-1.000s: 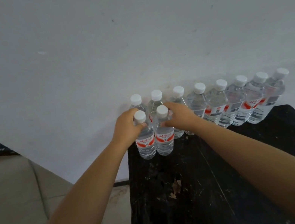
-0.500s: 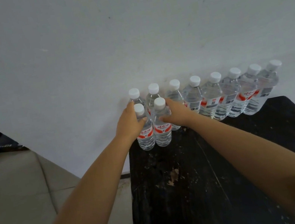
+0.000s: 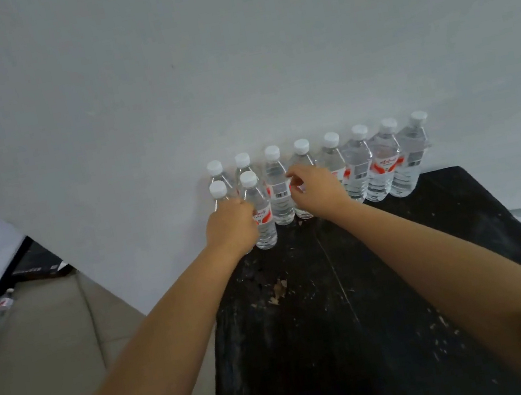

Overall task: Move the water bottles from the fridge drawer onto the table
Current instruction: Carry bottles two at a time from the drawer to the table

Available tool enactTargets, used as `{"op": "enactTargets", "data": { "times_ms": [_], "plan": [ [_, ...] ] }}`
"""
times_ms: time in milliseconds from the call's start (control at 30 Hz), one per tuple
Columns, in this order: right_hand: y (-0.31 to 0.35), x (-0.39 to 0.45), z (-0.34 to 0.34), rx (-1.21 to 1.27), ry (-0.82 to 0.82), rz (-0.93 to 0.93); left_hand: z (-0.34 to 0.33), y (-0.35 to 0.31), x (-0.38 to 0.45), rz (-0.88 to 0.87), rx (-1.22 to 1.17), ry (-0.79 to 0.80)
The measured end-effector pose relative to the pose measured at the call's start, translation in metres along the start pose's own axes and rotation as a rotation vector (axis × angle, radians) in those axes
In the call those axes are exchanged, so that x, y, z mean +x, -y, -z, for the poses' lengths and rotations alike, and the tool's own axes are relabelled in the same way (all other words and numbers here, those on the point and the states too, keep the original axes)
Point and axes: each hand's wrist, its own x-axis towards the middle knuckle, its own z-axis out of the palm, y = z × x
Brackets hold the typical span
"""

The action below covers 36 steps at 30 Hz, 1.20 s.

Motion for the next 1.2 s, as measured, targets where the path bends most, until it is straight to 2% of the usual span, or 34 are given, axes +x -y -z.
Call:
{"op": "enactTargets", "data": {
  "times_ms": [133, 333, 500, 667, 933, 1200],
  "plan": [
    [-0.003, -0.041, 0.03, -0.045, -0.043, 0.004, 0.013, -0.033, -0.028, -0.049, -0.006, 0.024],
    [-0.01, -0.132, 0.076, -0.164, -0.179, -0.104, 0.033, -0.088, -0.069, -0.264, 0.005, 0.044],
    [-0.016, -0.244, 0.103, -0.247, -0.286, -0.303, 0.036, -0.15, -0.128, -0.511, 0.101, 0.087],
    [-0.03, -0.375, 0.137, -0.356, -0.369, -0.536, 0.034, -0.239, -0.201, -0.787, 0.189, 0.086],
    [-0.051, -0.634, 0.189, -0.434, -0.544, -1.02, 0.018, -0.413, -0.381, -1.266, 0.168, 0.138],
    [-0.049, -0.878, 0.239, -0.483, -0.658, -1.315, 0.004, -0.569, -0.59, -1.532, 0.087, 0.176]
  ]
}}
